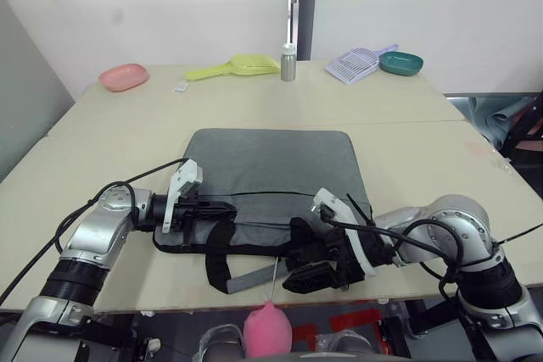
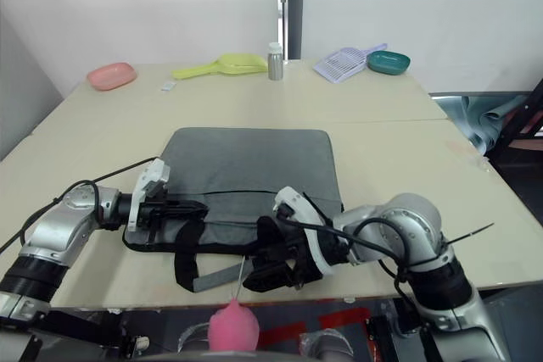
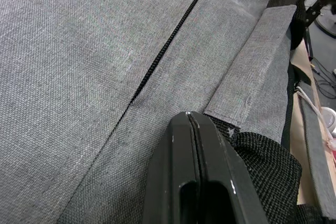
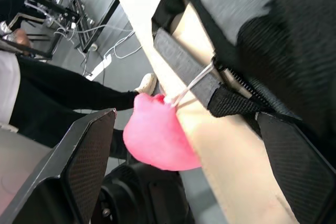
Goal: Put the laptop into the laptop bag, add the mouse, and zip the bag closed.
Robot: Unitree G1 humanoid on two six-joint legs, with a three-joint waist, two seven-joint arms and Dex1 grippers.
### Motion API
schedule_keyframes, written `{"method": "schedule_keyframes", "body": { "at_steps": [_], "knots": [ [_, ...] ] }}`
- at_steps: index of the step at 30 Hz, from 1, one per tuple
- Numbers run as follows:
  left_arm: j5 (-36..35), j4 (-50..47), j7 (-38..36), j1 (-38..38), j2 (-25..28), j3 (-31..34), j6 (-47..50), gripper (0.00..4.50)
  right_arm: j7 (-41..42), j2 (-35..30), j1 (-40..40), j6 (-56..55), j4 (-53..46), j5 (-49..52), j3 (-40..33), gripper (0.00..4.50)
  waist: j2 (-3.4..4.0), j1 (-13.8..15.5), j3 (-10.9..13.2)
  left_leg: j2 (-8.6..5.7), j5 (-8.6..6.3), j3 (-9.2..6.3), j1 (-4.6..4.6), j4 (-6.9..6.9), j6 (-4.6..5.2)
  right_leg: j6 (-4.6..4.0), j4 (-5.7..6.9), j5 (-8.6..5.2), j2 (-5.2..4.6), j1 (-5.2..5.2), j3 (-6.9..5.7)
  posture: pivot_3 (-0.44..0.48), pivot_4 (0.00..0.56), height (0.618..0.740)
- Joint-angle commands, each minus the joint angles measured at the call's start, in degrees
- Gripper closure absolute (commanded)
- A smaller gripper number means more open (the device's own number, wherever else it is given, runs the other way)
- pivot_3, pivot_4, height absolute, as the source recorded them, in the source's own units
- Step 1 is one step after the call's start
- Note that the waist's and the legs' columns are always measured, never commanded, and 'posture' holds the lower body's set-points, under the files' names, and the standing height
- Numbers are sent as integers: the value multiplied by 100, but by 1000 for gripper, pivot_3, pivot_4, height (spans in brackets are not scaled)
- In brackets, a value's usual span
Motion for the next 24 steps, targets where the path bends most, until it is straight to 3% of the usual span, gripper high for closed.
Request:
{"method": "schedule_keyframes", "body": {
  "at_steps": [1,7,14,18,24],
  "knots": [
    [112,134,66,-6,-12,-126,94,4500,-116,144,-108,25,3,80,-143,29,0,1,0,0,0,0,1,0,0,0,1,0,0,0,0,0,150,740],
    [103,114,83,-42,-21,-126,137,4500,57,-101,152,25,-494,1397,-134,29,1,18,1,0,0,0,2,4,1,0,4,0,-1,1,1,0,150,740],
    [111,151,85,-78,-37,-123,130,4500,-679,-103,-22,-271,-146,1945,15,29,-1,28,1,0,0,-2,1,5,1,0,5,1,-1,2,0,0,150,740],
    [100,126,100,-60,-28,-111,155,4500,-1150,16,-22,-334,-2,1728,265,29,-1,24,1,0,0,-2,1,7,0,0,5,0,-2,2,0,0,150,740],
    [94,96,114,-71,-23,-105,202,4500,-1221,142,62,-341,150,1321,606,29,-1,23,1,0,0,-3,-2,6,0,1,1,1,-1,1,-2,0,150,740]
  ]
}}
